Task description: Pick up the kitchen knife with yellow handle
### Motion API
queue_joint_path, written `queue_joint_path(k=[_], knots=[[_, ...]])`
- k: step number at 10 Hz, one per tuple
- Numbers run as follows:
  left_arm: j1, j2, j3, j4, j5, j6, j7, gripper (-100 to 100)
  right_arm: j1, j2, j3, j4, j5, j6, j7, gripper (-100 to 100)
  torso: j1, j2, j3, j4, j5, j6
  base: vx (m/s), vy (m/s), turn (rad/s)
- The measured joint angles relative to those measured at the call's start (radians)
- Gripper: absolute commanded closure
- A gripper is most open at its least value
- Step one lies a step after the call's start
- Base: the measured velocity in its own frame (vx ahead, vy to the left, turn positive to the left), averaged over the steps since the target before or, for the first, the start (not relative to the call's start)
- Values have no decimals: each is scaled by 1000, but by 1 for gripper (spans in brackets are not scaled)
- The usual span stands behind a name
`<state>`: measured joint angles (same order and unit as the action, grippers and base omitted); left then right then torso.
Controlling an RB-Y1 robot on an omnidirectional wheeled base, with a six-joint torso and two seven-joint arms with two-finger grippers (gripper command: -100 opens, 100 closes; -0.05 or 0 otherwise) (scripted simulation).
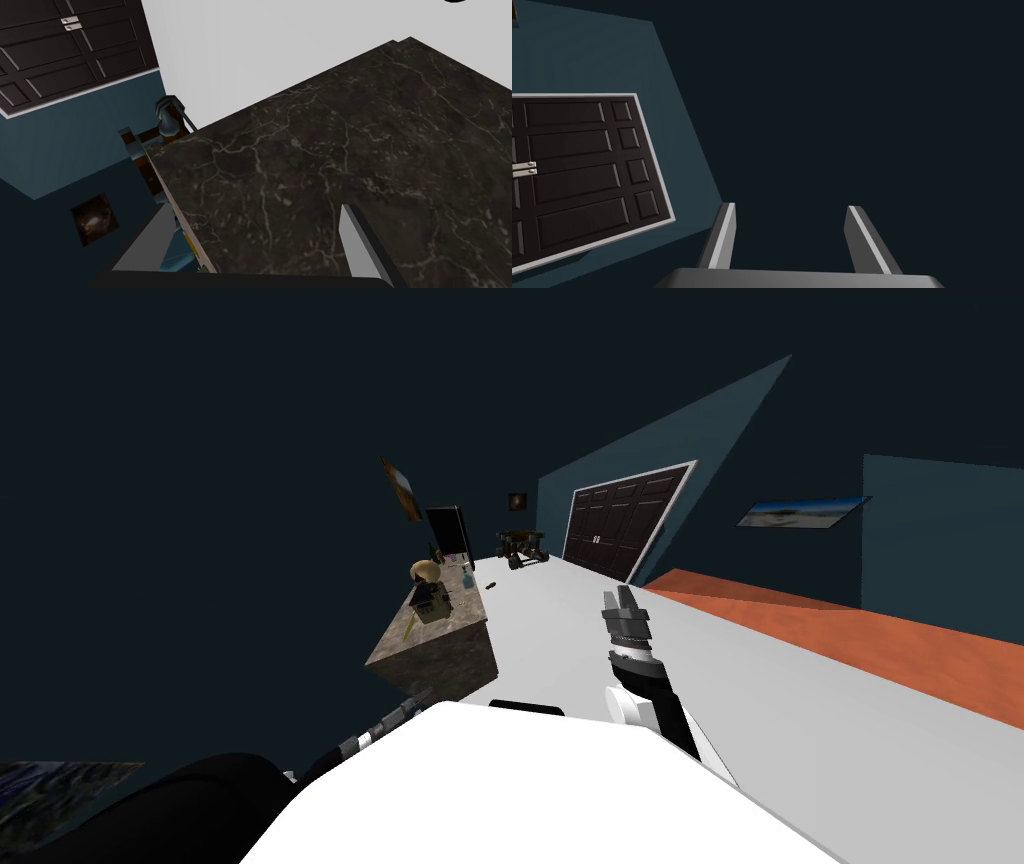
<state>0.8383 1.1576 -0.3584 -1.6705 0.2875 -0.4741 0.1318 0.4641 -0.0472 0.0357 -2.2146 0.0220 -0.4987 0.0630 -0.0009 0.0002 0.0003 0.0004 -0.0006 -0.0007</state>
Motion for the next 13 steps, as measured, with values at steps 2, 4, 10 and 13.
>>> queue_joint_path(k=[2,4,10,13], knots=[[19,63,-25,36,18,-11,18,-100,0,0,0,0,0,0,0,0,1,0,0,0,0,0,24,-30,-156],[17,103,-69,89,24,-19,28,-100,0,0,0,0,0,0,0,0,1,-1,-1,0,0,0,31,-20,-132],[40,239,-174,246,52,-84,92,-100,0,0,0,0,0,0,0,0,2,-2,-1,0,1,0,39,-3,-146],[86,320,-199,286,84,-95,111,-100,0,0,0,0,0,0,0,0,3,-2,-1,0,1,0,47,14,-120]])
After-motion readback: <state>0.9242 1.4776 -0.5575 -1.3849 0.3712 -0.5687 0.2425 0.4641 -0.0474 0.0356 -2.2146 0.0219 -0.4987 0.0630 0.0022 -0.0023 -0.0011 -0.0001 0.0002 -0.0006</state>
